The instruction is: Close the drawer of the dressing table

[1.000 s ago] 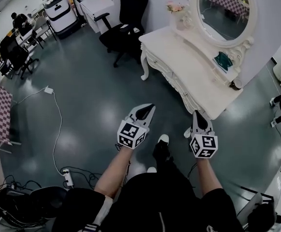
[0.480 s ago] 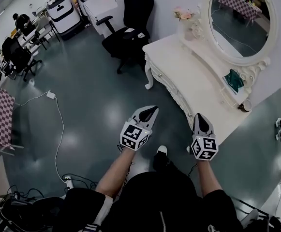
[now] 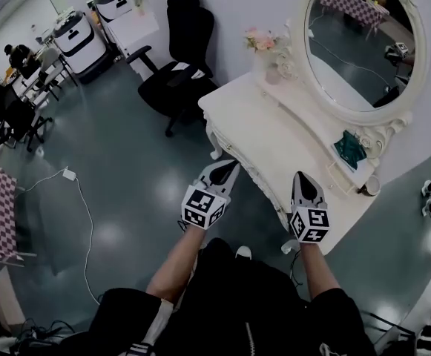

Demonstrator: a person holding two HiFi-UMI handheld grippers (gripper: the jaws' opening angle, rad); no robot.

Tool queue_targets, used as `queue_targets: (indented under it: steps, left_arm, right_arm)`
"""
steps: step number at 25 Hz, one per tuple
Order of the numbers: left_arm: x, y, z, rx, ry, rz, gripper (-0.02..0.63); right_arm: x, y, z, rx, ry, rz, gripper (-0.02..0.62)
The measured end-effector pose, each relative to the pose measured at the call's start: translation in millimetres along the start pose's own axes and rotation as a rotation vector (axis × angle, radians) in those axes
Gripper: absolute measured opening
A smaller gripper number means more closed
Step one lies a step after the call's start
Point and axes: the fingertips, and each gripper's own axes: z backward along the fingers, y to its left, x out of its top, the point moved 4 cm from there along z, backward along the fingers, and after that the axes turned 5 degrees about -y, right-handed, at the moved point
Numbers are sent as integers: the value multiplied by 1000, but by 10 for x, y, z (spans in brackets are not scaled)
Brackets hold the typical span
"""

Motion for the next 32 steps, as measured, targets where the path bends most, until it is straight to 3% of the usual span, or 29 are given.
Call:
queue_targets:
  steps: [6, 13, 22, 32]
  left_arm:
    - [-70, 171, -737, -106, 11, 9, 5]
    - [-112, 328, -1664, -300, 17, 17, 5]
    - [15, 543, -2779, -598, 31, 2, 5]
    - [43, 674, -3421, -833, 40, -1, 5]
  right_arm:
    - [21, -502, -253, -126, 0, -14, 2]
    - [-6, -964, -536, -308, 5, -34, 2]
    - [189, -1220, -1024, -541, -21, -48, 2]
    - [322, -1265, -1343, -747, -39, -16, 2]
